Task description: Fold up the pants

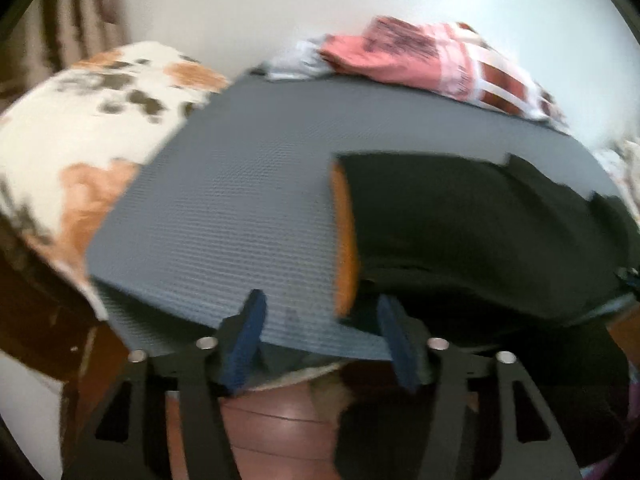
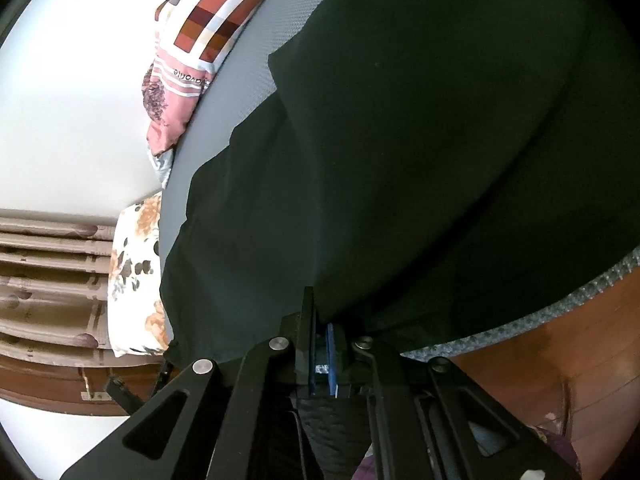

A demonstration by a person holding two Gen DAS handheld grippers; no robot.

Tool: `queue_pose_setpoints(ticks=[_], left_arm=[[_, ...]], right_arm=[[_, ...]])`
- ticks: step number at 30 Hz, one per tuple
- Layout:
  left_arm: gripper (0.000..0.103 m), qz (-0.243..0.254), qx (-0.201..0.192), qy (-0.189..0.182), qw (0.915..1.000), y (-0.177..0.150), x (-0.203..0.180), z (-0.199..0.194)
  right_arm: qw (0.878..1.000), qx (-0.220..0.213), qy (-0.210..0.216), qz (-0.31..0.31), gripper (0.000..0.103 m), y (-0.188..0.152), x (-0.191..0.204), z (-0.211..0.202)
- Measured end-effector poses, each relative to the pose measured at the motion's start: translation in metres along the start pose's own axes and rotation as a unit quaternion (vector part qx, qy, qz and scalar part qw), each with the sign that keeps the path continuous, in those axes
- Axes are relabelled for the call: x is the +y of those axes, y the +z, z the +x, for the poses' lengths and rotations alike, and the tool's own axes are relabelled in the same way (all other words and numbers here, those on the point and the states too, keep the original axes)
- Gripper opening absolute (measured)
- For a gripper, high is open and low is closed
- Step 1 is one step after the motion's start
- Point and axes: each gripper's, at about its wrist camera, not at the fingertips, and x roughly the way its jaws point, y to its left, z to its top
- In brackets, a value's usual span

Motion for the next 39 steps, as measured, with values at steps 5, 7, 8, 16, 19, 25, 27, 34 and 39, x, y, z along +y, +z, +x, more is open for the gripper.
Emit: queue_pose_setpoints(ticks=[5,7,8,16,19,25,27,34,39], left_arm=[[0.063,-0.004,-0.066,0.044,0.9969,0.02,0.001,-0.04],[0.063,0.028,-0.086,0.029,0.9955,0.031,-0.026,-0.053],[0.063,0.04,-0.087,0.012,0.9954,0.036,-0.04,-0.053],[0.062,0.123,0.031,-0.117,0.985,0.031,-0.166,0.035],[0.062,0.102,0.061,-0.115,0.9863,0.021,-0.171,0.058],[0.062,0.099,0.055,-0.106,0.9879,0.018,-0.177,0.054],[0.062,0.104,0.055,-0.101,0.9879,0.018,-0.181,0.055],[0.062,0.106,0.053,-0.102,0.9877,0.016,-0.178,0.055],[0.063,0.102,0.052,-0.104,0.988,0.019,-0.173,0.057]], right_arm=[[1.0,-0.002,0.007,0.0,0.006,-0.002,-0.002,0.0],[1.0,-0.004,0.009,0.0,0.006,-0.002,-0.003,0.0],[1.0,-0.004,0.011,0.001,0.006,-0.003,-0.003,0.0],[0.998,-0.007,0.056,0.018,0.009,-0.004,-0.014,-0.002],[0.998,-0.02,0.062,0.004,0.015,-0.001,-0.016,-0.01],[0.989,-0.098,0.107,0.026,0.042,0.034,-0.047,-0.058],[0.985,-0.131,0.105,0.037,0.046,0.051,-0.063,-0.074],[0.96,-0.214,0.136,0.116,0.044,0.133,-0.135,-0.123],[0.96,-0.243,0.083,0.115,0.036,0.181,-0.144,-0.157]])
